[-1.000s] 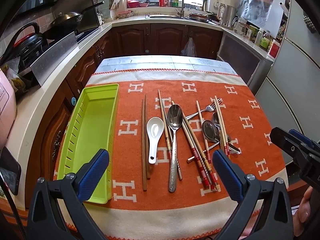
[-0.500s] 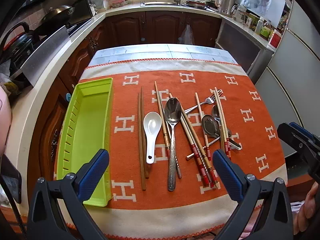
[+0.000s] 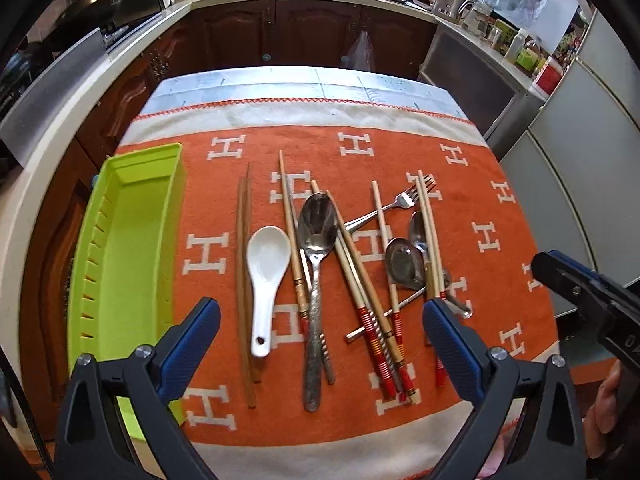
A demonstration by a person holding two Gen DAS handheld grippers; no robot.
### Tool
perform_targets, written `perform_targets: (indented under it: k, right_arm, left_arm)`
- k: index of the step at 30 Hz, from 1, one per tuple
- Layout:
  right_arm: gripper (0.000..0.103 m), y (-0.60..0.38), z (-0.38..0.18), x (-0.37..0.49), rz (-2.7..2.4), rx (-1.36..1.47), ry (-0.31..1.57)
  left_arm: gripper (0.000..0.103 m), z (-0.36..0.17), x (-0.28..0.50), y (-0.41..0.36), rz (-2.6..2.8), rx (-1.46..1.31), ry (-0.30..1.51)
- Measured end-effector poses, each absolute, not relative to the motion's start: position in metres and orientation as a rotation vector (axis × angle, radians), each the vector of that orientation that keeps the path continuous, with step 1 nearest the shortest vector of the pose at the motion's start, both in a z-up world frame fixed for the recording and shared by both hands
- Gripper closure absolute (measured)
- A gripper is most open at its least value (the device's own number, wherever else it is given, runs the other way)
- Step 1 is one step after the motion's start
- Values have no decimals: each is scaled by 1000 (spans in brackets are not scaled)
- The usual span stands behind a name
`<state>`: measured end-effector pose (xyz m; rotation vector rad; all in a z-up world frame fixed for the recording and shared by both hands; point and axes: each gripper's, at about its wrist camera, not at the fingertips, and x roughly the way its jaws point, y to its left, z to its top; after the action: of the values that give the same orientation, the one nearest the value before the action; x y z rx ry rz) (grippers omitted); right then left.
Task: Organize utensils
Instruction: 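Grasp a red-striped bamboo chopstick with the right tool while the left tool approaches the pile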
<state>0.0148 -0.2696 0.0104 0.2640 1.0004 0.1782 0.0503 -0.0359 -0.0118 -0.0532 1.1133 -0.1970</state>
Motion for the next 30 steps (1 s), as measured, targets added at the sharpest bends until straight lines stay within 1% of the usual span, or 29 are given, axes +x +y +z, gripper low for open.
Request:
perform_targets:
  k: [1, 3, 6, 8, 9, 11, 14, 17, 22, 25, 30]
  right_arm:
    - [67, -270, 8, 18, 181, 268, 1007]
    - [70, -274, 0, 27, 190, 287, 1025]
    - [72, -280, -15, 42, 203, 326, 1063]
    - [78, -284, -28, 52, 209, 354, 1097]
    - [79, -285, -36, 57, 218, 371, 1114]
    - [84, -287, -53, 67, 237, 407, 1161]
    - [86, -286, -77, 77, 267, 441, 1221]
    - [86, -281, -93, 83, 284, 444, 1262]
    - [86, -278, -104, 87, 301, 441, 1282]
    - [93, -279, -106, 89, 313, 447, 1279]
    - [97, -287, -110, 89, 351, 489, 1277]
  left_arm:
    - [4, -17, 56, -35, -209, -90, 1131]
    - [9, -25, 63, -34, -230, -141, 1161]
    - [25, -43, 75, -37, -246, -166, 1214]
    - [43, -54, 79, -43, -256, -151, 1245]
    - [46, -60, 81, -47, -264, -145, 1260]
    - [57, -70, 82, -54, -286, -142, 1282]
    - [66, -78, 85, -67, -316, -130, 1305]
    - [69, -83, 86, -77, -337, -102, 1310]
    - [69, -87, 88, -88, -359, -75, 1323]
    - [69, -89, 90, -92, -364, -75, 1328]
    - [69, -93, 95, -100, -377, -68, 1338]
